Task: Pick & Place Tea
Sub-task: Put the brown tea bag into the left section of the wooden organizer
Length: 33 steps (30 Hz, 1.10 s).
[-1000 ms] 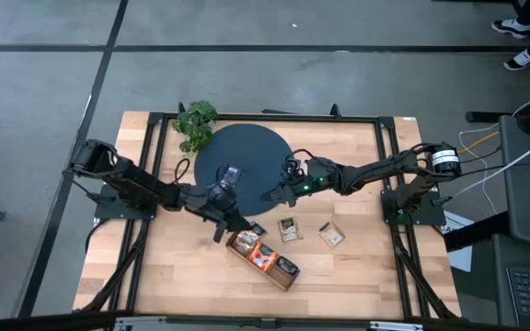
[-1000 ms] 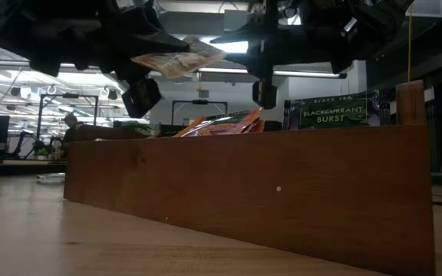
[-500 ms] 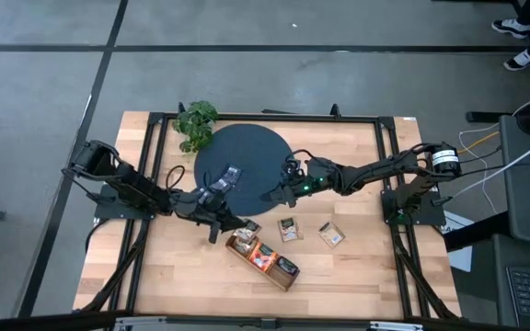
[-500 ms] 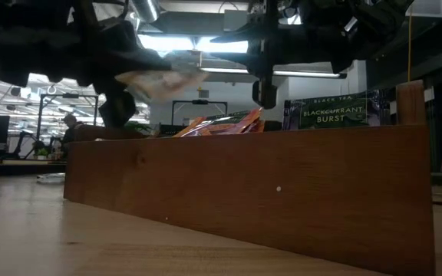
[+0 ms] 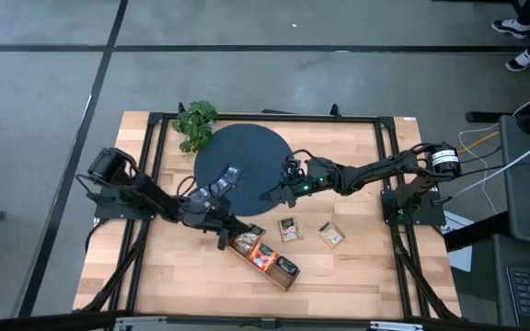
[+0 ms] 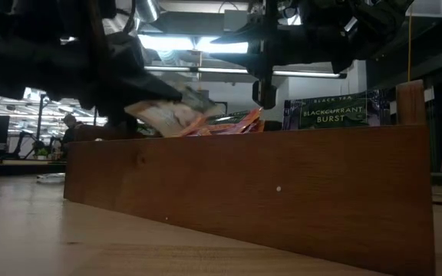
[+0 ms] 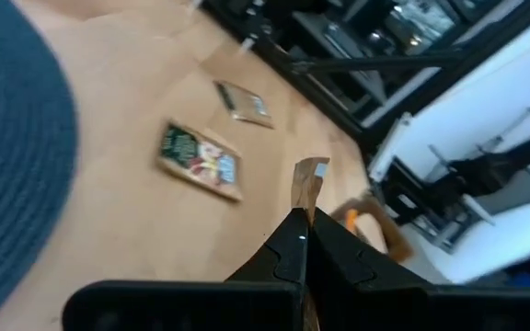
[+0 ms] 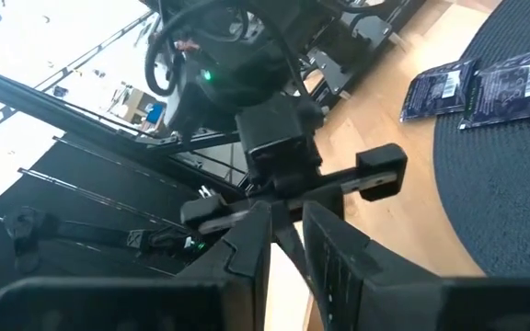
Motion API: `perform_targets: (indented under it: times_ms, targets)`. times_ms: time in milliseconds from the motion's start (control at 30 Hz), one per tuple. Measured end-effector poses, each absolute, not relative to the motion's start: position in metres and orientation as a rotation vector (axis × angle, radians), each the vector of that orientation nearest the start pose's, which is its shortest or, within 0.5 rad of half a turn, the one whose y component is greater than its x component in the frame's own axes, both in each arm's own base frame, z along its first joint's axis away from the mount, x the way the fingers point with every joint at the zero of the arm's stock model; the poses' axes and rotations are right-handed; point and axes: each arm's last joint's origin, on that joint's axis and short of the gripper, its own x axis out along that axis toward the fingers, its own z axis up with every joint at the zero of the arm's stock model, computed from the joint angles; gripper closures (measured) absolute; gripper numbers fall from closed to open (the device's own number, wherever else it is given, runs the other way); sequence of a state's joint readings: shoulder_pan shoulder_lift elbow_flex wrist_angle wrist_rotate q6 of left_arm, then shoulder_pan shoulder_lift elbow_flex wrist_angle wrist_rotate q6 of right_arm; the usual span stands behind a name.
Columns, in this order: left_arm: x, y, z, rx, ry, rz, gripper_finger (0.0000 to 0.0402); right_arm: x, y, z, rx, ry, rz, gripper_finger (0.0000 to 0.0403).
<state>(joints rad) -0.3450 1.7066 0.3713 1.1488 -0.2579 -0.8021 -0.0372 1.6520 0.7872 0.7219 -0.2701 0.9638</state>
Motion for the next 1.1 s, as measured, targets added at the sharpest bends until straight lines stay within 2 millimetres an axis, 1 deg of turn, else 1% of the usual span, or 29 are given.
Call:
perform_targets:
  times_ms: [200,567,1100]
  targets:
    - [0.251,-0.084,0.12,-0.743,0.178,0.076,0.0399,0.341,-0.005,0.205,0.98,0.244,0.146,0.0333]
    - [0.246,-0.097,0.118,-0.74,0.213,0.031,0.0397,0.341,-0.005,0.205,0.972,0.244,0.146,0.0333]
    - [0.246,-0.096,0.118,-0.765,0.216,0.037,0.0326,0.341,-0.005,0.205,0.957,0.243,0.149,0.0333]
